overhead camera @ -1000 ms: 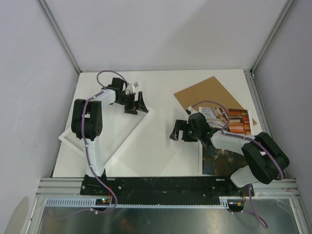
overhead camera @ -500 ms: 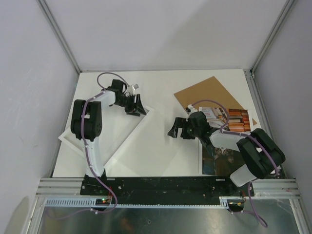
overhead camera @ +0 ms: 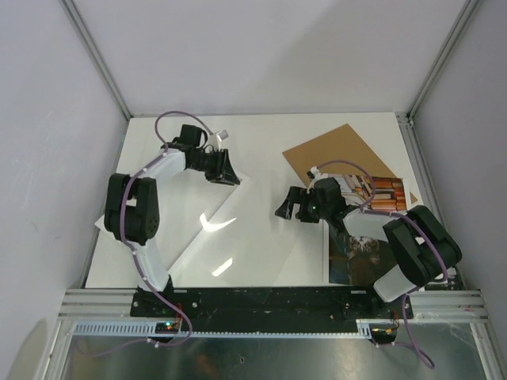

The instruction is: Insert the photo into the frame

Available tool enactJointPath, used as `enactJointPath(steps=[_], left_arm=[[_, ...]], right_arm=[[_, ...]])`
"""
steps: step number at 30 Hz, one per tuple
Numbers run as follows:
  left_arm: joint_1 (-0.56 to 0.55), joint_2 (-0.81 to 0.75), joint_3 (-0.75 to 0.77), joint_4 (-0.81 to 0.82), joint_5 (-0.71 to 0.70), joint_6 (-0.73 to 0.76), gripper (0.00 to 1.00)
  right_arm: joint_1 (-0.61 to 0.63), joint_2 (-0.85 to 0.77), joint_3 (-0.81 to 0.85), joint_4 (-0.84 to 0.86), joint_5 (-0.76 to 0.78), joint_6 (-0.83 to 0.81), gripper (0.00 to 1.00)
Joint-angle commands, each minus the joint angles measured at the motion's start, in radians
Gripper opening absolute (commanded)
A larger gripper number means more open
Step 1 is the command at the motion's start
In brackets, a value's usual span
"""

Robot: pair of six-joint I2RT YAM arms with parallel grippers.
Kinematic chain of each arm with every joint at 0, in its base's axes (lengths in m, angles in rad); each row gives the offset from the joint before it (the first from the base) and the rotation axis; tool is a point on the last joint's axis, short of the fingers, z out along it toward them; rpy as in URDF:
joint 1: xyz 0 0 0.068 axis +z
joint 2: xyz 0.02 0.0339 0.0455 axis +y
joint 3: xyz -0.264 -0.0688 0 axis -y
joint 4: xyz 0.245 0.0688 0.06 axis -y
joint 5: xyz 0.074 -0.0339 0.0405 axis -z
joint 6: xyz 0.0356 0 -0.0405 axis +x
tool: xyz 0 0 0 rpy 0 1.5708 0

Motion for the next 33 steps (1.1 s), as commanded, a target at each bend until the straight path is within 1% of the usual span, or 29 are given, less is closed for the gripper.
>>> enactJointPath(steps=[1, 7, 11, 12, 14, 19, 24, 28, 33], left_arm=[[-0.041, -0.085, -0.023, -0.011, 0.074, -0.047, 0.35], [-0.049, -0.11, -0.038, -0.011, 0.05, -0.062, 0.26], [-0.052, -0.125, -0.037, -0.012, 0.029, -0.072, 0.13], [-0.052, -0.13, -0.033, -0.012, 0.022, -0.076, 0.06], [-0.053, -0.14, -0.016, -0.011, 0.006, -0.091, 0.02], [-0.045, -0.158, 0.07, -0.011, 0.01, -0.151, 0.0], [-0.014, -0.163, 0.185, -0.008, 0.067, -0.248, 0.0], [0.006, -0.187, 0.246, 0.008, 0.094, -0.321, 0.0], [0.031, -0.229, 0.273, 0.047, 0.102, -0.404, 0.0]], right_arm=[[-0.016, -0.011, -0.018, -0.02, 0.004, -0.012, 0.99], [-0.024, -0.055, -0.017, -0.026, -0.001, -0.008, 0.99], [-0.031, -0.102, -0.007, -0.059, 0.003, -0.012, 0.99], [-0.033, -0.119, -0.001, -0.072, 0.005, -0.016, 0.99], [-0.044, -0.151, 0.016, -0.108, 0.005, -0.022, 0.99], [-0.114, -0.258, 0.077, -0.213, -0.005, -0.028, 0.99], [-0.262, -0.362, 0.105, -0.255, -0.077, -0.01, 0.99], [-0.34, -0.383, 0.114, -0.225, -0.145, 0.004, 0.99], [-0.371, -0.352, 0.115, -0.123, -0.245, 0.055, 0.99]])
